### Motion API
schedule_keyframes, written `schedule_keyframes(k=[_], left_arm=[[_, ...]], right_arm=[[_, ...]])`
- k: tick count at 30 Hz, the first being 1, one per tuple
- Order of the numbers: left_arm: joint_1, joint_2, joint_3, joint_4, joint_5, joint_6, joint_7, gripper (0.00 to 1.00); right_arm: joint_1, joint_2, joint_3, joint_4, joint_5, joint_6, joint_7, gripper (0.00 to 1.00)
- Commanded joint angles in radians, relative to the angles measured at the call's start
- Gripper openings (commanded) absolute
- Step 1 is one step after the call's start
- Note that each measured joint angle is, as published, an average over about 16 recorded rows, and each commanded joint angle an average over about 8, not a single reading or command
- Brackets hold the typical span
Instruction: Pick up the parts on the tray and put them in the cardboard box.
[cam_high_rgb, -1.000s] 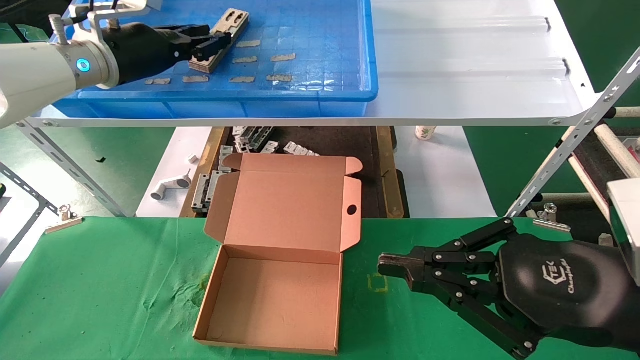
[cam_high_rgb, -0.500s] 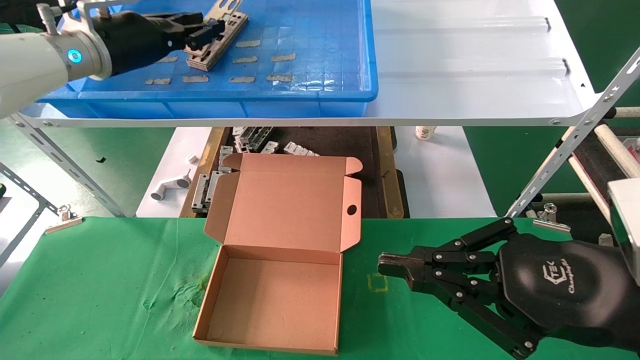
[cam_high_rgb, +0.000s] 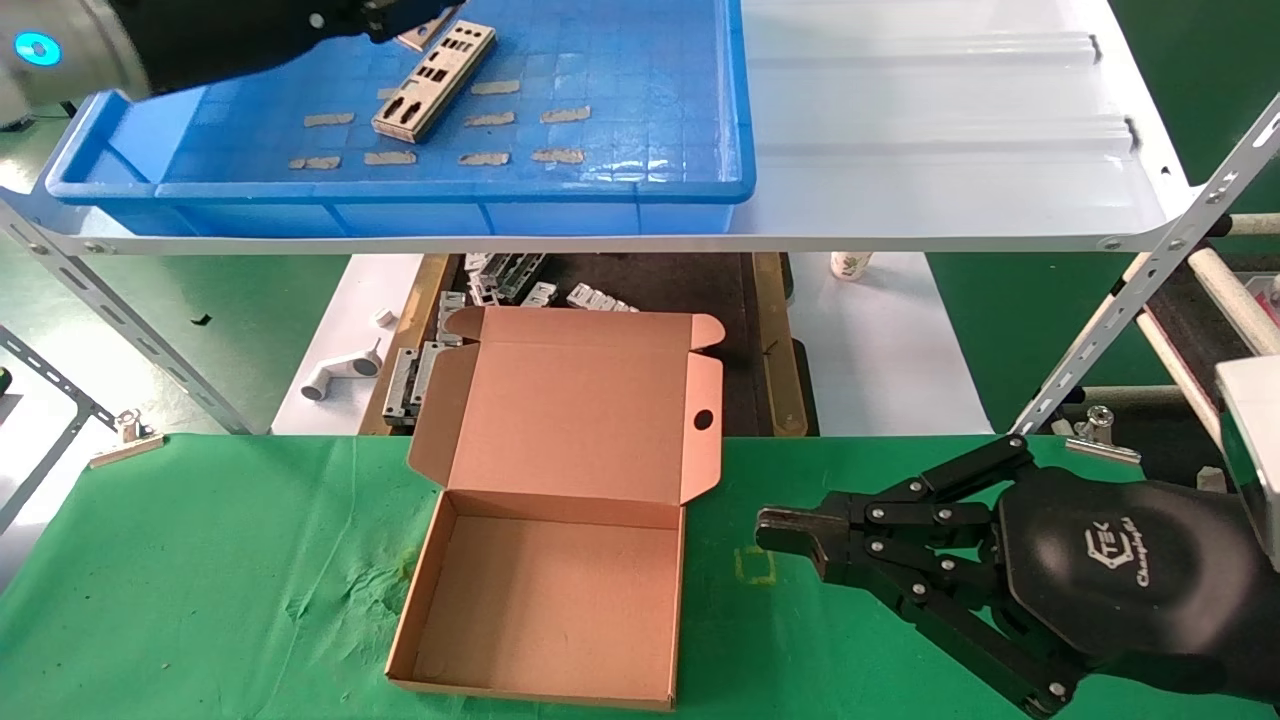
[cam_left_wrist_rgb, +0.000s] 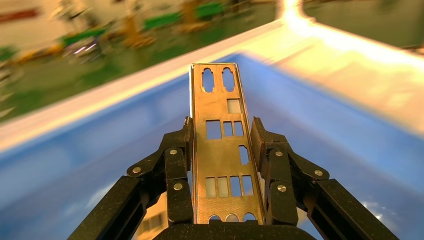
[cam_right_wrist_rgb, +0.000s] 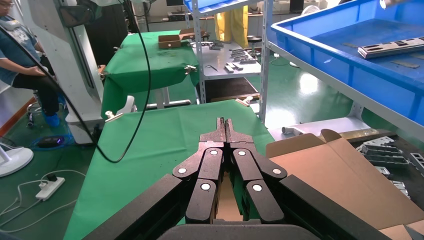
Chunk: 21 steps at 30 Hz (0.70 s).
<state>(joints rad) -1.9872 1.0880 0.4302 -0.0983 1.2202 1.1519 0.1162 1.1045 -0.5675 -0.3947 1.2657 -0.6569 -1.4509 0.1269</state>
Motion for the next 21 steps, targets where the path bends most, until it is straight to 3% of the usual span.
schedule_keyframes(k=[1,6,10,14,21], left_arm=[[-0.008,-0.023,-0.004,-0.015,-0.008,0.093,0.011,0.0],[-0.02,-0.077,0.001,-0.059,-0.014,0.313,0.033,0.0],[-0.001,-0.11,0.015,-0.127,-0.022,0.423,0.056,0.0],[0.069,-0.155,0.057,-0.282,-0.068,0.455,0.058,0.0],[0.244,-0.307,0.171,-0.658,-0.209,0.441,0.04,0.0]], right_arm=[[0.0,0.0,0.0,0.0,0.0,0.0,0.0,0.0],[0.0,0.0,0.0,0.0,0.0,0.0,0.0,0.0],[0.0,0.0,0.0,0.0,0.0,0.0,0.0,0.0],[0.0,0.0,0.0,0.0,0.0,0.0,0.0,0.0],[0.0,0.0,0.0,0.0,0.0,0.0,0.0,0.0]])
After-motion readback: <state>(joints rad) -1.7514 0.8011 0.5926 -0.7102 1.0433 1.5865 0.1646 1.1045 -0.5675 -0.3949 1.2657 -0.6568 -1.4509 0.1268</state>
